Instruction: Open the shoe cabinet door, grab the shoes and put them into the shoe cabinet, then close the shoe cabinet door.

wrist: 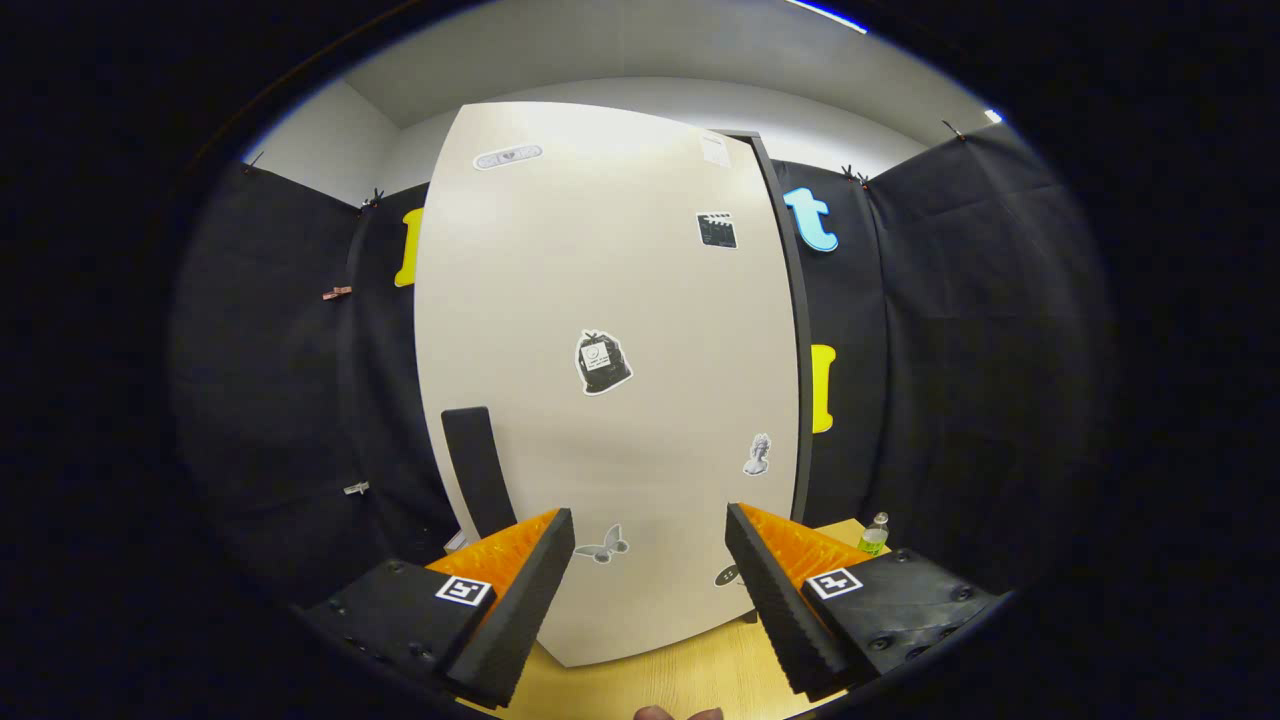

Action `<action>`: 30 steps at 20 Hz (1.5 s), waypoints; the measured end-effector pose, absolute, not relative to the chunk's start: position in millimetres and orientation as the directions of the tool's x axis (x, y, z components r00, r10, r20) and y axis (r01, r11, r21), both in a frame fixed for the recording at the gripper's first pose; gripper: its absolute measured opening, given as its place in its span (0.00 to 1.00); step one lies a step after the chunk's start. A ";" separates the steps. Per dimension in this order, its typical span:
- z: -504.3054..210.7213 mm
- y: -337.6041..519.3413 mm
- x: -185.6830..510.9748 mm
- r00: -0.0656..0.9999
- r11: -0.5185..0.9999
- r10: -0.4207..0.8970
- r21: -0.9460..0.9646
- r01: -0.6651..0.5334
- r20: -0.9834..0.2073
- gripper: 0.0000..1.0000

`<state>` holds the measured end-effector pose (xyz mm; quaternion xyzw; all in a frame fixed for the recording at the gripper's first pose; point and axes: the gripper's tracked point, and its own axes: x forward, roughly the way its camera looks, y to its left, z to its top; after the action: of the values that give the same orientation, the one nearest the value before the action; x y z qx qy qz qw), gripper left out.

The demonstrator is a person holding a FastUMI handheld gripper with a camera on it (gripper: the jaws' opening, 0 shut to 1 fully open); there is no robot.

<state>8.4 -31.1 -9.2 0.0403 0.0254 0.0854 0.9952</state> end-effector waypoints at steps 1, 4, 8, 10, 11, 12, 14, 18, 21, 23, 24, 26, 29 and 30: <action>-8.1 -30.0 5.8 0.984 0.982 0.172 0.082 -0.169 -0.041 0.98; -5.7 -30.7 0.4 0.985 0.983 0.169 0.077 -0.165 -0.034 0.98; 0.1 -36.6 -3.5 0.989 0.986 0.150 0.071 -0.148 -0.020 0.98; -1.4 -37.5 -3.1 0.990 0.988 0.142 0.068 -0.140 -0.023 0.98; -3.5 -37.3 -2.6 0.990 0.988 0.139 0.067 -0.137 -0.026 0.98; -3.5 -37.0 -1.4 0.990 0.989 0.137 0.066 -0.135 -0.030 0.98; -4.5 -35.8 1.2 0.990 0.989 0.135 0.066 -0.132 -0.036 0.98; -1.7 -35.7 2.3 0.991 0.990 0.133 0.060 -0.130 -0.034 0.98; -0.4 -36.4 1.4 0.991 0.990 0.132 0.057 -0.130 -0.033 0.98; 0.7 -37.4 0.9 0.991 0.990 0.130 0.057 -0.128 -0.033 0.98; 1.0 -37.9 1.1 0.991 0.990 0.129 0.057 -0.127 -0.033 0.98; 2.0 -38.3 1.2 0.991 0.991 0.127 0.055 -0.125 -0.035 0.98; 1.8 -40.0 2.3 0.991 0.991 0.124 0.058 -0.122 -0.039 0.98; 2.3 -40.3 2.8 0.992 0.991 0.122 0.058 -0.120 -0.041 0.98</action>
<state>2.8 -40.3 2.3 0.0280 0.0220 0.0608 0.9975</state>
